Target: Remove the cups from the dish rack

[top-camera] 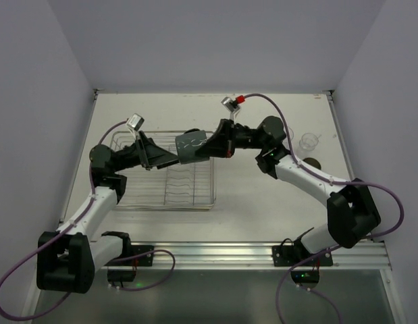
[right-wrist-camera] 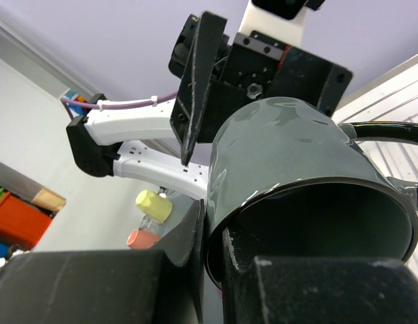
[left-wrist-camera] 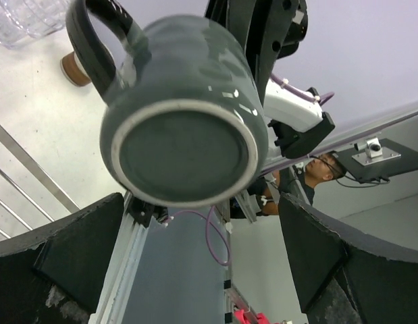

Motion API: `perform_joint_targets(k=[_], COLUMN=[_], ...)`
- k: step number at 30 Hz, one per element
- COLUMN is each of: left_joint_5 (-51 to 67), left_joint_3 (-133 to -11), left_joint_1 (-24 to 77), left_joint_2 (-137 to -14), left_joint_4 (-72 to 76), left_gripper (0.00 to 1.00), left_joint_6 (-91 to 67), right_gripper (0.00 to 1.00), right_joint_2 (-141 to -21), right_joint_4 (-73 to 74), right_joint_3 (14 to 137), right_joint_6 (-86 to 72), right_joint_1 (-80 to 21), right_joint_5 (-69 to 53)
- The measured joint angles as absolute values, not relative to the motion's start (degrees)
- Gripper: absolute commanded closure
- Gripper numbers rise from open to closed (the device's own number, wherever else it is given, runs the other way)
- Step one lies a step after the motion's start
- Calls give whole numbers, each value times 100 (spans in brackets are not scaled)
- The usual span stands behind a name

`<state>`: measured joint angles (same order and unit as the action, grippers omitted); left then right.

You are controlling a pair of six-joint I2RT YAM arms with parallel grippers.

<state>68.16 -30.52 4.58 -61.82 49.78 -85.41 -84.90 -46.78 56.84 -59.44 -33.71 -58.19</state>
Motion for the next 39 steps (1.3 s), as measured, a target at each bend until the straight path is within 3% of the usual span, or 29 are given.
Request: perform_joint_targets(k=[9,16,21,29,39], left_joint_5=[6984,6667,6038,4849,3955], left_joint_3=[-3173,-3841,-4436,-4678,-5039], left_joint_1=[458,464,464,464,464], left_joint_2=[-6071,-5964,-5933,-5992,-6217], left_joint_4=[4399,2198,668,-917,-1988], left_gripper=[0,0,0,0,0], left_joint_6=[-7815,-6195,-5078,-4012,-3446], right_gripper=[100,100,100,100,100], right_joint_2=[-8219,-7422,-6882,-6674,-7111], right_joint_4=[-4429,-1920,526,3546,5063], right_joint_3=[5557,5769,6464,6921,6678], right_joint_6=[-5900,-4626,-3581,-2974,-3013], right_joint_1=[-2912,-2816,-2834,-2842,-2810], right_joint_5=[-5800,-5122,-3769,-392,1608])
